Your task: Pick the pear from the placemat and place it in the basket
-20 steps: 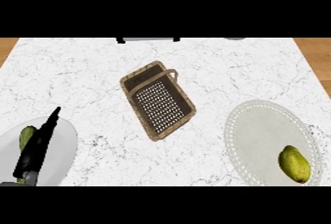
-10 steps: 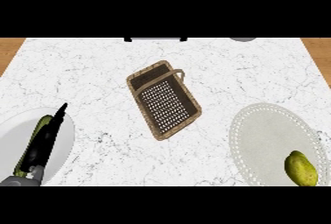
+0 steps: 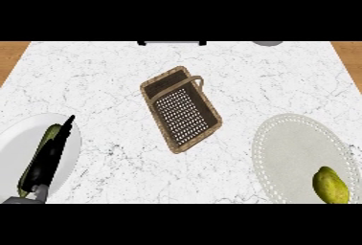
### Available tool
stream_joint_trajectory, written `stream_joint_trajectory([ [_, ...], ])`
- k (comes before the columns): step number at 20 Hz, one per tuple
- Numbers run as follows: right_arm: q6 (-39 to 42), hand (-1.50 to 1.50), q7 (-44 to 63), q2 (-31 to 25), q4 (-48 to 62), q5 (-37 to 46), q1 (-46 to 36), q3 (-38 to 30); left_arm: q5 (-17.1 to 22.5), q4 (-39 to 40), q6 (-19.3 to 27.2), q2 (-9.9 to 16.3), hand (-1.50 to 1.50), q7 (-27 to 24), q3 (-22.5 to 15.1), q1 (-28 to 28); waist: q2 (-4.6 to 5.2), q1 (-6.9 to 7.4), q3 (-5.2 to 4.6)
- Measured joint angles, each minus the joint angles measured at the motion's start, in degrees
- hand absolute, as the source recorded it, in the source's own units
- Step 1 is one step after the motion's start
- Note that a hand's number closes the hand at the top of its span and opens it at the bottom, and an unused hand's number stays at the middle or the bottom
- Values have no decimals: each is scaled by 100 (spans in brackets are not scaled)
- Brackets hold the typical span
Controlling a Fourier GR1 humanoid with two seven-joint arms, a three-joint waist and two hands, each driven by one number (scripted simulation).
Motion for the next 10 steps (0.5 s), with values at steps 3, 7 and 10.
stream_joint_trajectory([
  [3, 10, -150, 397, 0, 182, 327, -376, -87, -6, -1, -99, -31, 0, 91, 75, -72, 1, -2, 0],
  [7, 257, -150, 781, -5, 129, 520, -730, -359, -114, 156, -132, -119, 0, -59, 195, -86, -6, -10, 1],
  [10, 465, -150, 1187, -2, 162, 776, -1076, -504, -197, 36, -157, -174, 0, 41, 204, -32, -8, -4, 1],
])
